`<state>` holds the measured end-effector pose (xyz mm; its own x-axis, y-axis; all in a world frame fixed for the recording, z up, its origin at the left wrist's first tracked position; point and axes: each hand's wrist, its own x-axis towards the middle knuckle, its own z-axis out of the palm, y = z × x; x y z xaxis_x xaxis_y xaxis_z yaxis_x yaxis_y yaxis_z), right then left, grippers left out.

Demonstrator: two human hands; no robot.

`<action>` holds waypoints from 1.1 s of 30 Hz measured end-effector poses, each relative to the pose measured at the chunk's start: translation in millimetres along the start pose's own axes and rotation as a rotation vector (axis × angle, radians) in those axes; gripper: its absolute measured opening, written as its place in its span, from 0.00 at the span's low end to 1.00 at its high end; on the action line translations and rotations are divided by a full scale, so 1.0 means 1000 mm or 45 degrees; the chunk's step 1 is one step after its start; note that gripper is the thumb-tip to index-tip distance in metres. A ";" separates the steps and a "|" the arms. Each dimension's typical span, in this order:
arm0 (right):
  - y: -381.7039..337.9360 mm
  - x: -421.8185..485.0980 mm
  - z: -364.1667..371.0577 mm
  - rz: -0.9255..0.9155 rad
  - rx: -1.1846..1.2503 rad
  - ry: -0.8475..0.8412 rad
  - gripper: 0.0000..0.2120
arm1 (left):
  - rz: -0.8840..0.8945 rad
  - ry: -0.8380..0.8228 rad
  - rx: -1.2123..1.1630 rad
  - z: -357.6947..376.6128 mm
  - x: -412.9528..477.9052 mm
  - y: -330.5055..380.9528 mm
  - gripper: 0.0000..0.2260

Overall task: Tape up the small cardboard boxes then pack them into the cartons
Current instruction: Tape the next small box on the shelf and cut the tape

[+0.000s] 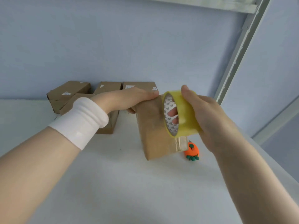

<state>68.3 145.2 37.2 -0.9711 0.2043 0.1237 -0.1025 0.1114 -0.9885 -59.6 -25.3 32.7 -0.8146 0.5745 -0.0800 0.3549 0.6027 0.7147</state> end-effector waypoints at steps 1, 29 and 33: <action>-0.003 0.009 0.004 0.012 -0.012 0.059 0.18 | 0.004 0.091 0.101 0.001 0.004 0.002 0.22; 0.069 0.098 0.027 -0.018 -0.077 -0.126 0.16 | -0.155 0.460 0.155 0.045 0.086 -0.052 0.12; 0.075 0.091 0.027 -0.116 -0.164 -0.056 0.16 | -0.117 0.388 0.160 0.048 0.086 -0.050 0.13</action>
<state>-34.0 145.5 -27.7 -0.9677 0.1453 0.2059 -0.1652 0.2517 -0.9536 -125.8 20.4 -43.2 -0.9386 0.3343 0.0849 0.3121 0.7184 0.6217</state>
